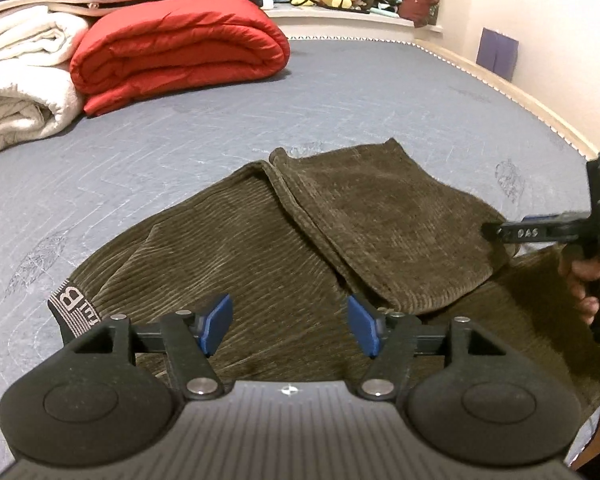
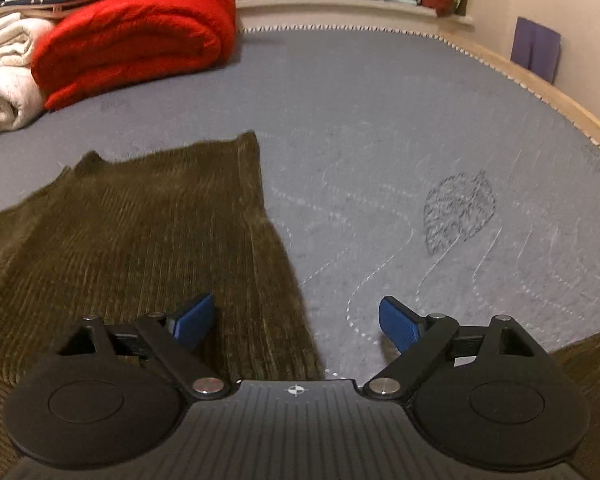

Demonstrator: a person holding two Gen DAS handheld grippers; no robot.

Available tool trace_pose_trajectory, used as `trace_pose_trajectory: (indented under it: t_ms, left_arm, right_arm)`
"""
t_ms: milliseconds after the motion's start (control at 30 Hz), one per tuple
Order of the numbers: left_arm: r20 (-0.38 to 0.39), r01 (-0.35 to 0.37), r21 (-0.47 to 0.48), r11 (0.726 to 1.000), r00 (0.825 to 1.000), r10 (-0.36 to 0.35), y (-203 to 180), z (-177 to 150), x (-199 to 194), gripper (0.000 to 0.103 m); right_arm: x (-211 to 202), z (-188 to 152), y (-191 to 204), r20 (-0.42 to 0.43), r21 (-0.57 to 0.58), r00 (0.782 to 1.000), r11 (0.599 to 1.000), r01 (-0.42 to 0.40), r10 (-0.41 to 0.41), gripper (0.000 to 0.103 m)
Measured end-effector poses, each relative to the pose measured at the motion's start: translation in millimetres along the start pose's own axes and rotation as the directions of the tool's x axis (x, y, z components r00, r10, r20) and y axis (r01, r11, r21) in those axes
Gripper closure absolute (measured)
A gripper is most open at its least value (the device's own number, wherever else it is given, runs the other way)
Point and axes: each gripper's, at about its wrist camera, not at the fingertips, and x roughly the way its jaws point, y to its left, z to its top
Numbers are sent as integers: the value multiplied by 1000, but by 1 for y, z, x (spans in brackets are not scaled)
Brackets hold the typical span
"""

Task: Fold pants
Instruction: 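Grasp the other pant leg hem with the right gripper and lift it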

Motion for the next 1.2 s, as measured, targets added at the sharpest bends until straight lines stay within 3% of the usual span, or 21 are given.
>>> trace_pose_trajectory:
  t_ms: [100, 167, 233, 267, 300, 400, 433, 533, 600, 667, 700, 733, 767, 800, 833, 900, 1000, 1200]
  left_arm:
    - [27, -6, 5, 1000, 1000, 6, 5, -2, -10, 32]
    - [31, -24, 4, 1000, 999, 24, 11, -8, -10, 32]
    - [5, -44, -15, 999, 999, 44, 22, -16, -4, 32]
    - [-14, -48, -26, 999, 999, 48, 27, -19, 1, 32]
    - [-28, -47, -38, 998, 999, 46, 31, -22, 4, 32]
    - [-47, -69, -54, 996, 997, 66, 42, -27, 11, 32]
    - [-48, -75, -59, 995, 996, 72, 45, -27, 12, 32]
    - [-35, -60, -76, 995, 998, 58, 51, -26, 6, 32]
    - [-23, -47, -77, 996, 999, 45, 51, -25, 2, 32]
    - [-16, -33, -71, 997, 999, 32, 50, -23, 1, 32]
    - [-18, -29, -67, 997, 999, 28, 48, -23, 2, 32]
    - [-21, -26, -63, 998, 999, 25, 46, -22, 3, 32]
    - [-24, -24, -60, 998, 999, 23, 44, -22, 5, 32]
    - [-29, -23, -55, 998, 999, 21, 42, -21, 8, 32]
    - [-33, -23, -49, 999, 999, 22, 38, -21, 11, 32]
    - [-39, -24, -38, 999, 999, 23, 35, -20, 16, 32]
    - [-48, -27, -30, 999, 999, 25, 32, -20, 22, 32]
    - [-60, -40, -29, 999, 997, 38, 36, -18, 29, 32]
  right_arm:
    - [4, -2, 1, -22, 5, 999, 999, -37, 37, 18]
    - [7, -8, 5, -37, -14, 998, 999, -43, 42, 27]
    - [4, -10, 7, -33, -29, 996, 996, -84, 83, 53]
    - [1, -11, 9, -20, -44, 996, 995, -89, 88, 58]
    - [-2, -12, 10, -1, -61, 997, 995, -77, 78, 71]
    - [-16, -13, 7, 56, -65, 995, 994, -84, 87, 88]
    - [-24, -12, 5, 84, -64, 992, 994, -93, 98, 89]
    - [-63, -4, 0, 198, -93, 961, 979, -179, 195, 90]
    - [-90, -4, -2, 241, -152, 916, 945, -291, 320, 90]
    - [-109, -11, -1, 176, -255, 846, 854, -454, 503, 90]
    - [-111, -16, 0, 107, -288, 822, 808, -513, 560, 90]
    - [-108, -24, 3, 30, -312, 813, 778, -546, 582, 90]
    - [-102, -28, 4, -12, -318, 819, 775, -546, 573, 88]
    - [-93, -31, 5, -41, -310, 834, 786, -534, 551, 77]
    - [-86, -30, 3, -52, -285, 844, 802, -525, 534, 58]
    - [-70, -24, -3, -34, -183, 850, 833, -522, 525, 34]
    - [-53, -10, -11, 2, -31, 827, 827, -562, 562, 32]
    - [-26, 15, -8, 71, 112, 820, 813, -572, 568, 32]
